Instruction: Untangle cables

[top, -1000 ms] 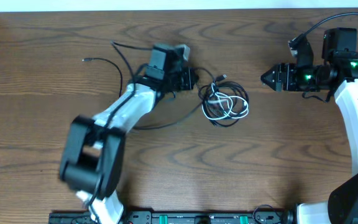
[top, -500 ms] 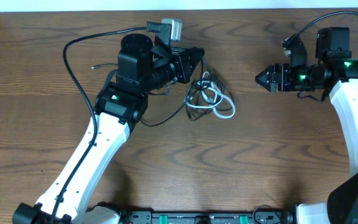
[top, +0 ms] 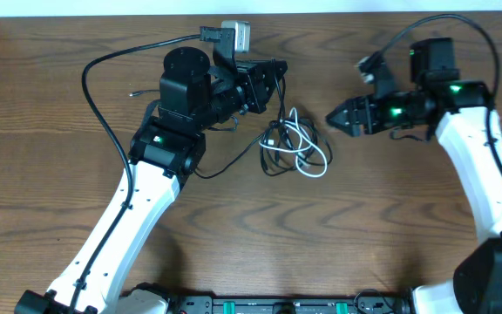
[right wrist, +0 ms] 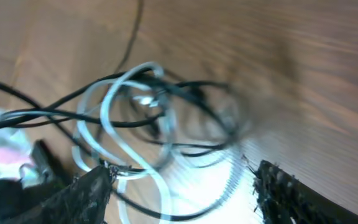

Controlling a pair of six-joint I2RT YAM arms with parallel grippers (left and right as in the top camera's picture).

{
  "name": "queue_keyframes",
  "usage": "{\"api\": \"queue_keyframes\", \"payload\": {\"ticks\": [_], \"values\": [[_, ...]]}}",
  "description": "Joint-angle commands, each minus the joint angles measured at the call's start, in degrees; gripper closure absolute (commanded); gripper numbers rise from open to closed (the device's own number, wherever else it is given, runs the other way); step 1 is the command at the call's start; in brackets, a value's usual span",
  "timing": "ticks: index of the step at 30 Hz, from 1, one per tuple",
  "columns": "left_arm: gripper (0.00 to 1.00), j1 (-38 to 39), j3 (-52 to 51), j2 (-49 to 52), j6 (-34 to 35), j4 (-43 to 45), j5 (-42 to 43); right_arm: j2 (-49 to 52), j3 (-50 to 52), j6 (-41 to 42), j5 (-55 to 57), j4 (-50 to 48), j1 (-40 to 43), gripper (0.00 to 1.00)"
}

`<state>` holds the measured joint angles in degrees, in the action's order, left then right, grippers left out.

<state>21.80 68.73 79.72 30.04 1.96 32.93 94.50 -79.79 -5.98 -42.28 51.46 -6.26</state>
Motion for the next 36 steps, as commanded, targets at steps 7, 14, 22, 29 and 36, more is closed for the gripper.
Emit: {"api": "queue_keyframes", "payload": {"ticks": [7,14,22,29,36], "values": [[0.92,-0.3,1.0,-1.3,0.5,0.3,0.7,2.9,0.0,-4.5,-7.9,-2.4,-4.7,0.33],[0.93,-0.2,1.0,-1.3,0.5,0.2,-0.2,2.9,0.0,-8.5,-7.2,-2.4,-7.8,0.38],[0.93,-0.2,1.0,-1.3,0.5,-0.2,-0.2,3.9,0.0,-7.2,2.4,-3.3,-11.6,0.5],[0.93,-0.2,1.0,-1.3,0.5,-0.2,-0.2,4.4,0.0,-5.6,5.8,-4.3,-12.3,0.69],[0.93,-0.2,1.0,-1.3,0.5,-0.2,-0.2,6.7,0.0,-5.2,6.1,-4.7,-12.6,0.7]]}}
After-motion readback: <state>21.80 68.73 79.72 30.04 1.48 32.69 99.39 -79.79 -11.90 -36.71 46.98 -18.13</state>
